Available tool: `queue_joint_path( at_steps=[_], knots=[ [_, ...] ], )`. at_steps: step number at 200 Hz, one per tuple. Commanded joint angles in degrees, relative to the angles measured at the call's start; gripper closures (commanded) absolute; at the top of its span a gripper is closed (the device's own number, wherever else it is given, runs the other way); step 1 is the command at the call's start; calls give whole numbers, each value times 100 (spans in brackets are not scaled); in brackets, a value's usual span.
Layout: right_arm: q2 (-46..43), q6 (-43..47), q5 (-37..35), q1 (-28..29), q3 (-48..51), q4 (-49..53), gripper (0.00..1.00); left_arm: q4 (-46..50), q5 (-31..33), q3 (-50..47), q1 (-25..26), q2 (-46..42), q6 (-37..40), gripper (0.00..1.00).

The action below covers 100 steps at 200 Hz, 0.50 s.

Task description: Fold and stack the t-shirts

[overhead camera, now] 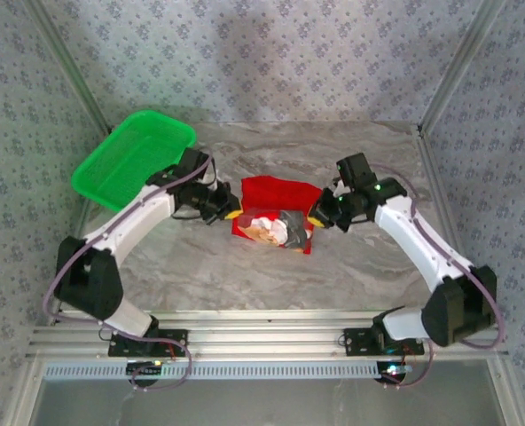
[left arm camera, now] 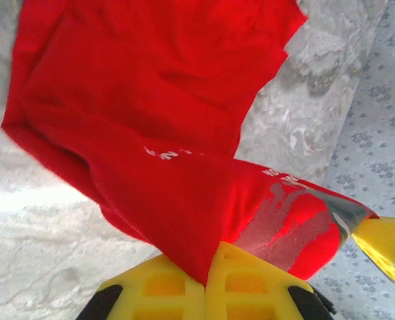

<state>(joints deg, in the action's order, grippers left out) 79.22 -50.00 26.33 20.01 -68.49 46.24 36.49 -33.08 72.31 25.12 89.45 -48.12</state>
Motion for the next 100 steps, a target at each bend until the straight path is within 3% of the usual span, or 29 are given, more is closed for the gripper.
queue_joint_path(
  at_steps=[1,100],
  knots=[
    [531,770,207,-322,-491,358,100,201,-184,625,-191,505,471,98],
    [2349,1742,450,-1224,-1392,463,100,884,-305,2988,-508,2919,1113,98]
  ],
)
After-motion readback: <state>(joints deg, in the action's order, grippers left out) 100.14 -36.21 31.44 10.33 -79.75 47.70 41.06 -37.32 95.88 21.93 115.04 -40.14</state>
